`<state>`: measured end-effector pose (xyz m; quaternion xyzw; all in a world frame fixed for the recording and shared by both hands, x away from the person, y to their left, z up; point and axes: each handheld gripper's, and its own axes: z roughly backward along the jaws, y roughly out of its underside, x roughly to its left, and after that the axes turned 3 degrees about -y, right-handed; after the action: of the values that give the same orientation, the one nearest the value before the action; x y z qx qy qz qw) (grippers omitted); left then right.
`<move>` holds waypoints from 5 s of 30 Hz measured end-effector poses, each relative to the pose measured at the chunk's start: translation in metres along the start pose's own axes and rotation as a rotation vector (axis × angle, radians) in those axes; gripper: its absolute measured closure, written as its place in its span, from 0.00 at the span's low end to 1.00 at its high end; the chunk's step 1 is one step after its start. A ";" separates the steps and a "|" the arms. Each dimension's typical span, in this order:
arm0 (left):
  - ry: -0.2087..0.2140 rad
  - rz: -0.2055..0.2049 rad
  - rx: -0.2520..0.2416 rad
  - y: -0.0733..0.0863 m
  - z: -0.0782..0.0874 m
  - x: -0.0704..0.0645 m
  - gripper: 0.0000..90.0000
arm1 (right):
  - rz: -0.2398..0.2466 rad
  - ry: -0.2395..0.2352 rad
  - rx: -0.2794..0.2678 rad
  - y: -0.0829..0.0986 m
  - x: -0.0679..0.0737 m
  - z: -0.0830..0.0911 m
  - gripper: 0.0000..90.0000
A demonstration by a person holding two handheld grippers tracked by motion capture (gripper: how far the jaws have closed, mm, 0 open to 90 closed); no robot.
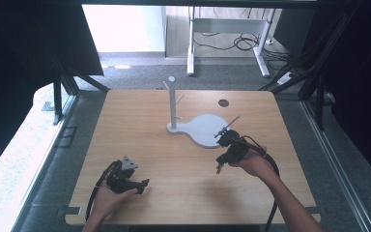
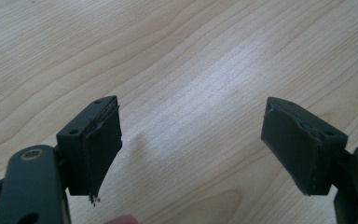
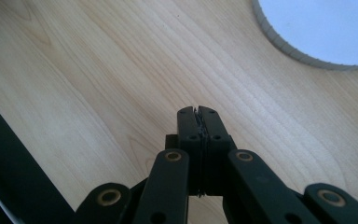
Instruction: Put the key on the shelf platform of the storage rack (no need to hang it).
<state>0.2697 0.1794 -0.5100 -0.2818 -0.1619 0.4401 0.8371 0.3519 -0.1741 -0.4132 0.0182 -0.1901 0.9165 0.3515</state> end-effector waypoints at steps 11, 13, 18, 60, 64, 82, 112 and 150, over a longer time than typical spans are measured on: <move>0.001 -0.005 0.007 0.000 -0.001 0.000 0.23 | 0.000 0.001 -0.004 -0.014 -0.008 -0.001 1.00; 0.001 -0.006 0.007 0.000 -0.001 0.000 0.23 | 0.000 0.000 -0.007 -0.016 -0.010 -0.001 1.00; 0.004 -0.014 0.015 0.000 -0.001 0.000 0.23 | -0.005 0.004 -0.011 -0.021 -0.014 -0.001 1.00; 0.009 -0.010 0.019 0.001 -0.002 0.001 0.23 | -0.040 0.026 -0.060 -0.066 -0.046 0.013 1.00; 0.009 -0.004 0.016 0.001 -0.002 0.001 0.23 | -0.044 0.023 -0.062 -0.069 -0.049 0.010 1.00; 0.009 -0.001 0.016 0.001 0.000 0.003 0.23 | -0.083 0.020 -0.052 -0.091 -0.071 -0.001 1.00; 0.009 -0.007 0.021 0.002 0.000 0.005 0.23 | -0.132 0.048 0.001 -0.118 -0.100 -0.029 1.00; 0.014 -0.003 0.025 0.002 -0.002 0.004 0.22 | -0.245 0.115 -0.030 -0.113 -0.134 -0.079 0.98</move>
<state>0.2715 0.1833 -0.5130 -0.2740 -0.1510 0.4388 0.8423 0.5341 -0.1544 -0.4709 -0.0165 -0.1796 0.8633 0.4713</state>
